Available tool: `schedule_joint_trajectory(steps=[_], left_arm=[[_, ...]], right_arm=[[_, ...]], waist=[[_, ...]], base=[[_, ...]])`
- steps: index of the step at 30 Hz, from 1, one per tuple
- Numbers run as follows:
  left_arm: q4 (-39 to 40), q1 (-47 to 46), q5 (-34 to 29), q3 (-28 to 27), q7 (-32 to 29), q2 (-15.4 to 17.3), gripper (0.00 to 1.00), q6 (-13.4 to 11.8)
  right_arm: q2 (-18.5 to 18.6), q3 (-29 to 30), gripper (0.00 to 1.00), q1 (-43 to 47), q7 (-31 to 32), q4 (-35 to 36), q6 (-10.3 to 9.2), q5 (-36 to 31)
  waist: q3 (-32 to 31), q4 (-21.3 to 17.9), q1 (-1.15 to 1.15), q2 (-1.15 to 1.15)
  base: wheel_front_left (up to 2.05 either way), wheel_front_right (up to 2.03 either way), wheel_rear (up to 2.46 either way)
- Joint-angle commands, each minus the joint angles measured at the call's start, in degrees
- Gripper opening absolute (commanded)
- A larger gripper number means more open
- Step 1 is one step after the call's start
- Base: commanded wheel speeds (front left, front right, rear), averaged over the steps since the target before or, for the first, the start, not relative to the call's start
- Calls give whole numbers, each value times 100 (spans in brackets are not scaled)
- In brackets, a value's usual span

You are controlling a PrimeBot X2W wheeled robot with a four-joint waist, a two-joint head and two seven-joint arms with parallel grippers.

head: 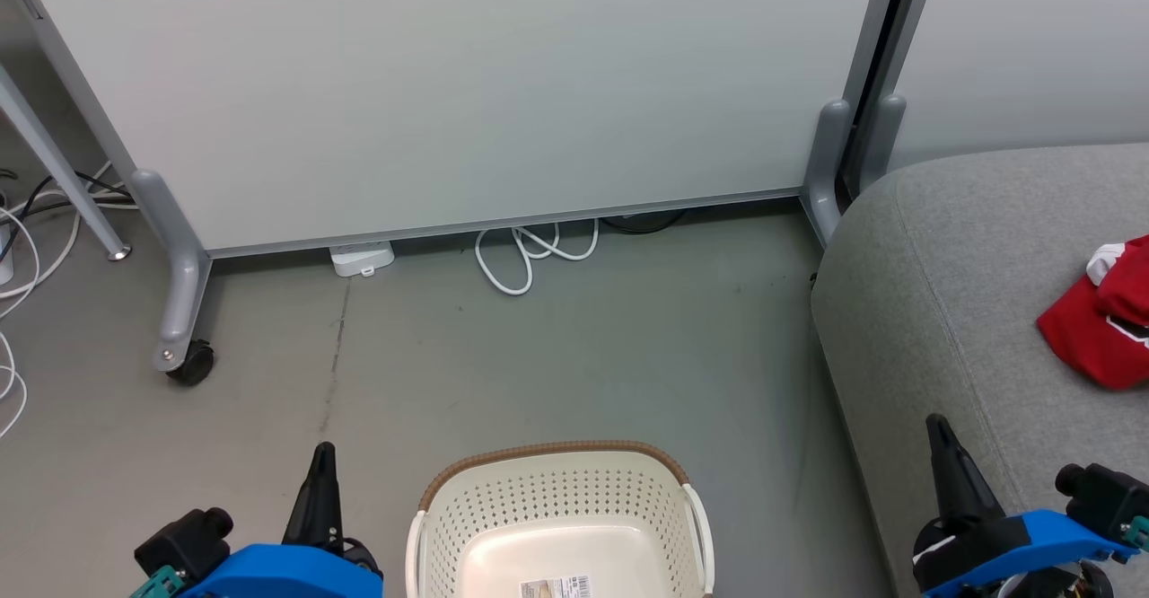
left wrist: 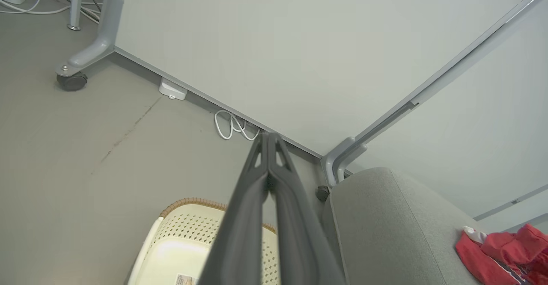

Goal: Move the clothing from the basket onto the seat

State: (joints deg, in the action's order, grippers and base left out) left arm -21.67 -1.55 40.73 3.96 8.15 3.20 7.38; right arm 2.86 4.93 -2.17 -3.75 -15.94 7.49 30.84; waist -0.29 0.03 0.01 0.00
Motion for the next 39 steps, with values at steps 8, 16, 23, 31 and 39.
schedule_joint_trajectory(steps=[8, 16, 23, 31, 39], left_arm=[[193, -227, 729, -174, -195, 6, 0, 5], [268, -267, 1292, -284, -353, 4, 0, 7], [331, -301, 1745, -373, -482, 2, 0, 8], [394, -324, 2226, -469, -619, 0, 0, 9], [454, -357, 2676, -557, -750, -3, 0, 10]], right_arm=[[11, 34, 0, -195, 137, 118, 0, 870], [10, 52, 0, -227, 252, 131, 0, 1535], [9, 65, 0, -259, 343, 143, 0, 2078], [9, 80, 0, -284, 440, 153, 1, 2646], [8, 94, 0, -309, 530, 162, 1, 3180]], waist=[[4, 0, 0, 0], [8, 0, 0, 0], [11, -1, 0, 0], [15, -1, 0, 0], [19, -1, 0, 0]], base=[[0, 0, 0], [0, 0, 0], [0, 0, 0], [0, 0, 0], [0, 0, 0]])
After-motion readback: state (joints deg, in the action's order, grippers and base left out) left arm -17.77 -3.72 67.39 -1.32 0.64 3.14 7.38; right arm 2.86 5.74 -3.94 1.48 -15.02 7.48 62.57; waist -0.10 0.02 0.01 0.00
